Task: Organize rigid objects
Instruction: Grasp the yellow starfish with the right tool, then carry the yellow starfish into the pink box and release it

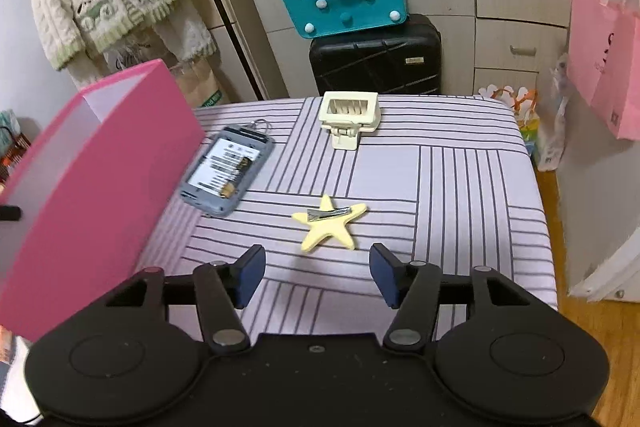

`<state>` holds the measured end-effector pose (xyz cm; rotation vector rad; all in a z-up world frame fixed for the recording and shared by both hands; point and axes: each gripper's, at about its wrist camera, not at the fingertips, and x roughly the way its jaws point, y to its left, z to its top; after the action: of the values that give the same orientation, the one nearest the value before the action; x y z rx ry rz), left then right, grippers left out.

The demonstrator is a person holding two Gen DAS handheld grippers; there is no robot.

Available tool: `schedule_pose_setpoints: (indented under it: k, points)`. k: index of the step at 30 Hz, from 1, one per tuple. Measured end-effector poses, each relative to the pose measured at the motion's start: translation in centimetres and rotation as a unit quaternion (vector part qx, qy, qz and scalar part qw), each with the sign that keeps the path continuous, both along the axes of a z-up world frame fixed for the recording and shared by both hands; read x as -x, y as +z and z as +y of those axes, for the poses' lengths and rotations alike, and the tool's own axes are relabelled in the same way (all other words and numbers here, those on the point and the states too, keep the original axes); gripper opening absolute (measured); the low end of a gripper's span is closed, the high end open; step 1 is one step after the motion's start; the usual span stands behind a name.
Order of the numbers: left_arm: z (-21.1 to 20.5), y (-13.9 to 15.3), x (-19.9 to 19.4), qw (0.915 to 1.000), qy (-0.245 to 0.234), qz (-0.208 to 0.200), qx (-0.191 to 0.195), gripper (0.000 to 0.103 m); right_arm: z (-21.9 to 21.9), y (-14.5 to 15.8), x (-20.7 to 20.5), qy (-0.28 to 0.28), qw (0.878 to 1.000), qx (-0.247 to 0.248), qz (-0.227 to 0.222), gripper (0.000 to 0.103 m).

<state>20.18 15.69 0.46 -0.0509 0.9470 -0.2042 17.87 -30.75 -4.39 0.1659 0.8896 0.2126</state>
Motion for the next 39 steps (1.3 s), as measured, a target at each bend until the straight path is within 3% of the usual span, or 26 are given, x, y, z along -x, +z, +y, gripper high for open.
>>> schedule_pose_setpoints:
  k: [14, 19, 20, 22, 26, 33, 39]
  points:
    - [-0.8, 0.0, -0.3, 0.9998, 0.007, 0.002, -0.017, 0.013, 2.0, -2.5, -3.1, 0.029, 0.995, 0.084, -0.037, 0.069]
    - [-1.4, 0.1, -0.3, 0.9991, -0.008, -0.004, -0.04, 0.013, 2.6, -2.4, -2.7, -0.003, 0.995, 0.094, -0.037, 0.069]
    - [-1.7, 0.1, -0.3, 0.9987, -0.011, -0.006, -0.048, 0.013, 2.7, -2.4, -2.6, -0.009, 0.995, 0.096, -0.037, 0.069]
    - [-2.2, 0.1, -0.4, 0.9977, -0.019, -0.008, -0.065, 0.013, 2.9, -2.3, -2.2, -0.009, 0.994, 0.099, -0.042, 0.055]
    - [-2.6, 0.1, -0.7, 0.9958, -0.032, -0.006, -0.086, 0.013, 3.1, -2.0, -1.9, -0.005, 0.995, 0.092, -0.047, 0.055]
    - [-3.2, 0.1, -0.7, 0.9929, -0.046, -0.005, -0.109, 0.013, 3.8, 0.0, -1.2, 0.0, 0.995, 0.075, -0.065, 0.055]
    - [-3.2, 0.0, -0.8, 0.9931, -0.045, -0.005, -0.108, 0.013, 7.0, 4.8, 0.0, 0.056, 0.989, 0.062, -0.125, 0.055]
